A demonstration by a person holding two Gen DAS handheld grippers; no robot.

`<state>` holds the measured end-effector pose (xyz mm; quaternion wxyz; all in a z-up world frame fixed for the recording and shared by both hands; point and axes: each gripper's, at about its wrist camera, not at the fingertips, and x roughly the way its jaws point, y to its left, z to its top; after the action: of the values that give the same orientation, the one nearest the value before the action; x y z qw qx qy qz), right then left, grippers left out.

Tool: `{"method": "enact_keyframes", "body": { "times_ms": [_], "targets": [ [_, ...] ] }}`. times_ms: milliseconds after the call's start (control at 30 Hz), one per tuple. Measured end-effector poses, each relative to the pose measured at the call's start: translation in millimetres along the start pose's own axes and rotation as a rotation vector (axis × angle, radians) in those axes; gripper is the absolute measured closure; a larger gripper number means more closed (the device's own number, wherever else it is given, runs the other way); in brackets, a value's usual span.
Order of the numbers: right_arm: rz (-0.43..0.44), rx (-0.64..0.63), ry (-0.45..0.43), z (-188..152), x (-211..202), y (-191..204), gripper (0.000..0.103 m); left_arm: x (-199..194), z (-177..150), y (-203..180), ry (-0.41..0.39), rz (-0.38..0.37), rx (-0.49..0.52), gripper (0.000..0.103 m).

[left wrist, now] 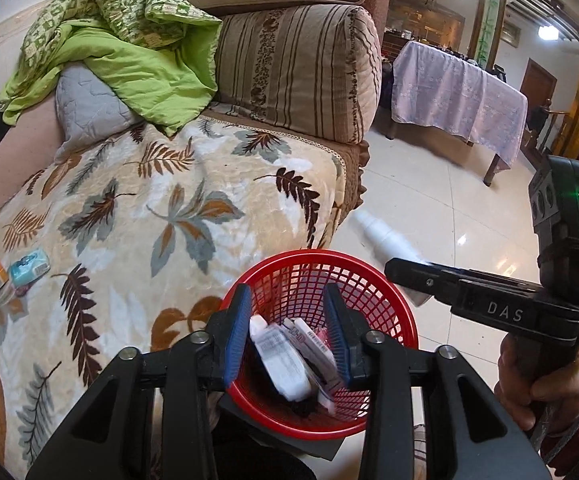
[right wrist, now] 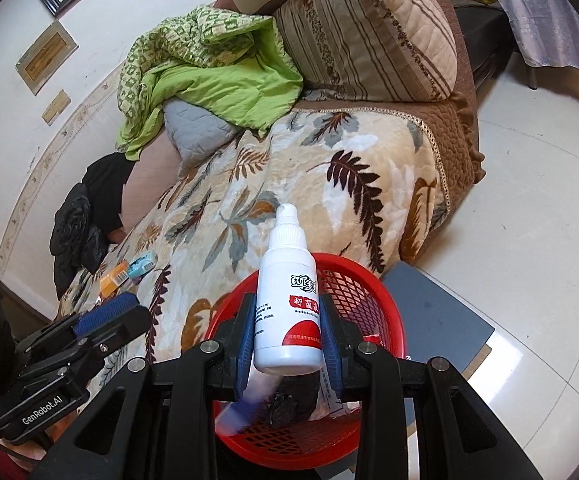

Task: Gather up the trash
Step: 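Carry the white box and spray bottle to the red basket and open both tools, then move both open tools back over the remaining items on the bed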

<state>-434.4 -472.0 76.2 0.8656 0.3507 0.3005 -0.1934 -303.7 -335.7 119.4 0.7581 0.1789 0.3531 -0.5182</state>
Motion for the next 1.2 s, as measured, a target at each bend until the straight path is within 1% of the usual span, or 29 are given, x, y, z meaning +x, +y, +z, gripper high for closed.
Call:
{"method": "enact_keyframes", "body": {
  "times_ms": [67,200,300,367,533,633,900,1067,1167,1200],
  "targets": [
    [-0.007,0.003,0.008,1,2,-2,0.068,1,0,2,-0.001,0.006,-0.009,0.054],
    [-0.012,-0.009,0.010,3,0,-1,0.068,0,0,10,-0.001,0.016,-0.028,0.054],
    [-0.008,-0.020,0.010,6,-2,3,0.064,-5,0,23,-0.008,0.037,-0.062,0.050],
    [-0.005,-0.032,0.015,6,-1,7,0.056,-7,-1,32,-0.010,0.047,-0.083,0.050],
    [0.024,-0.076,0.042,4,9,29,0.055,-21,-5,61,-0.025,0.088,-0.140,0.049],
    [0.060,-0.092,0.063,1,18,47,0.055,-30,-8,81,-0.034,0.115,-0.176,0.049],
    [0.159,-0.181,0.115,-5,45,115,0.054,-55,-28,140,-0.054,0.181,-0.277,0.049],
    [0.201,-0.215,0.172,-13,74,157,0.053,-70,-46,176,-0.059,0.226,-0.327,0.049],
    [0.221,-0.235,0.208,-22,95,183,0.053,-80,-59,203,-0.055,0.264,-0.350,0.049],
    [0.228,-0.244,0.220,-26,103,193,0.053,-85,-64,215,-0.056,0.287,-0.353,0.048]
  ]
}}
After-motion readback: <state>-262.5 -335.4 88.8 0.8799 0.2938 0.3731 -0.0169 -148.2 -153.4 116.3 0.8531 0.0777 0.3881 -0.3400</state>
